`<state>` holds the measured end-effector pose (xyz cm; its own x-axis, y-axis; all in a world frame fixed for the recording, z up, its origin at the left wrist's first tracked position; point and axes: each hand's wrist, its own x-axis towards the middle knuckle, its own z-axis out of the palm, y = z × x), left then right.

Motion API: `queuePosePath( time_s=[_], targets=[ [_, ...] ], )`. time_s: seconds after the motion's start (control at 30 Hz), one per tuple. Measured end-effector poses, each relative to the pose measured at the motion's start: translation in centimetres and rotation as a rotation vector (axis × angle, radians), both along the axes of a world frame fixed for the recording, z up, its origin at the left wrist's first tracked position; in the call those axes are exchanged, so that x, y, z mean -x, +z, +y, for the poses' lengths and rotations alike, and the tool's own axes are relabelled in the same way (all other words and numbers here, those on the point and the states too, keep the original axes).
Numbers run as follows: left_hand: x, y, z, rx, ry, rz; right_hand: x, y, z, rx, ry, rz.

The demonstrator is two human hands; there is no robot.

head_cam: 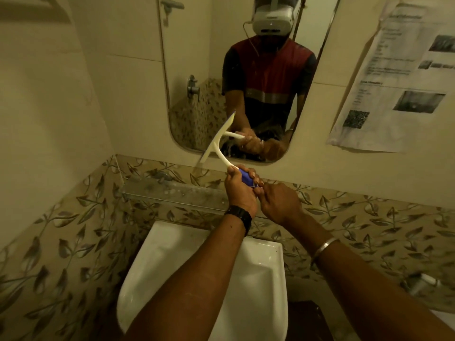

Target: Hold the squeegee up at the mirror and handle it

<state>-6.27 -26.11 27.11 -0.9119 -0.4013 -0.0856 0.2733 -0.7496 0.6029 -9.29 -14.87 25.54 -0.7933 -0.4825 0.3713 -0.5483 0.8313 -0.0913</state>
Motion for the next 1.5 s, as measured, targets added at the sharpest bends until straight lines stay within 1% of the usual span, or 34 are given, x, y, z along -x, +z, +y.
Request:
queuePosePath(
  time_s=[0.13,0.27,0.37,0.57,0.7,0.8,0.97,1.07,1.2,1.4,1.5],
  targets=[
    [-0.2,2.8,-3.6,0.011,0.088,0.071,0.0,2.9,-4.0,0.032,0.079,0.04],
    [0.5,3.4,-5.5,-0.005,0.13,0.046,0.4,4.1,-6.2,0.035,0.106,0.017],
    [1.1,2.7,-4.2,-0.014,0.115,0.04,0.9,3.4,-4.9,0.008,0.058,0.008],
    [1.9,0.9,1.5,-0.006,0.038,-0.003,1.9,1.3,0.9,0.003,-0.066,-0.015],
    [1.4,0.6,4.2,-0.019,-0.014,-0.037,1.8,0.4,3.9,0.013,-0.08,0.008],
    [0.4,0.8,3.5,-0.008,-0.013,-0.016,0.8,0.3,3.5,0.033,-0.009,0.037],
    [0.1,2.6,0.0,0.032,0.077,0.07,0.1,2.9,-0.5,0.044,0.057,0.043],
    [0.7,3.1,-0.9,0.023,0.092,0.063,0.5,3.7,-1.6,0.03,0.078,0.036],
    [1.7,2.0,1.4,0.02,0.068,0.048,1.4,2.6,0.8,0.013,-0.02,0.003],
    [2.3,-0.9,7.9,-0.012,-0.062,-0.02,1.5,-0.4,7.6,0.012,-0.114,-0.054],
    [1.6,-1.2,9.7,-0.015,-0.103,-0.03,1.0,-1.3,9.7,0.014,-0.137,-0.04]
  ],
)
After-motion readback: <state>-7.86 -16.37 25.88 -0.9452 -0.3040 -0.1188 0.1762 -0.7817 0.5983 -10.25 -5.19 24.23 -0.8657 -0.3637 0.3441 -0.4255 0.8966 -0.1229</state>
